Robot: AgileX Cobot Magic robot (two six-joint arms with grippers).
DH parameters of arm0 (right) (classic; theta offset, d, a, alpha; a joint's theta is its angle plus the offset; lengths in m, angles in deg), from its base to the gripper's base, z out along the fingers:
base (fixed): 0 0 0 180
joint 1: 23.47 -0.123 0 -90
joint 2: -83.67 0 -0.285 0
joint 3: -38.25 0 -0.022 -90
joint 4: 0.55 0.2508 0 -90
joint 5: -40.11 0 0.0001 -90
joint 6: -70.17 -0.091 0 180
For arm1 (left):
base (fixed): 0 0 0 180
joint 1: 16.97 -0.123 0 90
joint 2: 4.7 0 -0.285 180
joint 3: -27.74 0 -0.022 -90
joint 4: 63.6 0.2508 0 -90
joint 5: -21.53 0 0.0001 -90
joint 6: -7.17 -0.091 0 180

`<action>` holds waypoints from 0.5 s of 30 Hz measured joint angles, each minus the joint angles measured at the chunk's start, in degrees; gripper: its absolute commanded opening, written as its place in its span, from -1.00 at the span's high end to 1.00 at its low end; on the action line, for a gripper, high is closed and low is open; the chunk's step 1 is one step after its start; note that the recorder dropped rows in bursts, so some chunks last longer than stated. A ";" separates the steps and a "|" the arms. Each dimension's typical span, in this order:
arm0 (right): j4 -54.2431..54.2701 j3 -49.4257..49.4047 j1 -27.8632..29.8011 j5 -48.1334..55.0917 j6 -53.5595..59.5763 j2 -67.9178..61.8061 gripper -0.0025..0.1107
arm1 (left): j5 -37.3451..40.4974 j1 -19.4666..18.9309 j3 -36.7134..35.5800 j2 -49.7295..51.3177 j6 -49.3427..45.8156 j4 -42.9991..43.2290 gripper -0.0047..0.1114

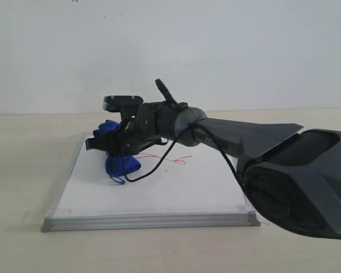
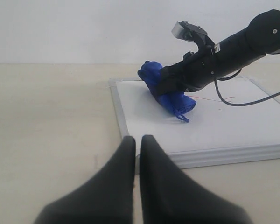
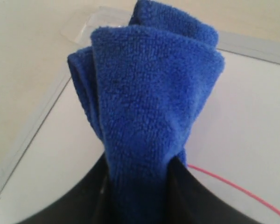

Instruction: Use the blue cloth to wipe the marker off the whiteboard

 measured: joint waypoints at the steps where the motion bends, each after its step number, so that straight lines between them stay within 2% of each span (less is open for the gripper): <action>1: 0.23 0.00 0.00 -0.29 -0.12 0.00 0.96 | 0.00 0.00 0.00 0.00 0.00 0.00 0.85; 6: 2.78 0.52 0.13 0.26 4.28 0.00 0.96 | 0.00 0.00 0.00 0.00 0.00 0.00 0.85; 12: 12.51 1.90 0.40 4.02 27.59 -0.42 0.96 | 0.00 0.00 0.00 0.00 0.00 0.00 0.85; 15: 15.42 2.85 0.53 5.69 35.01 -0.65 0.96 | 0.00 0.00 0.00 0.00 0.00 0.00 0.85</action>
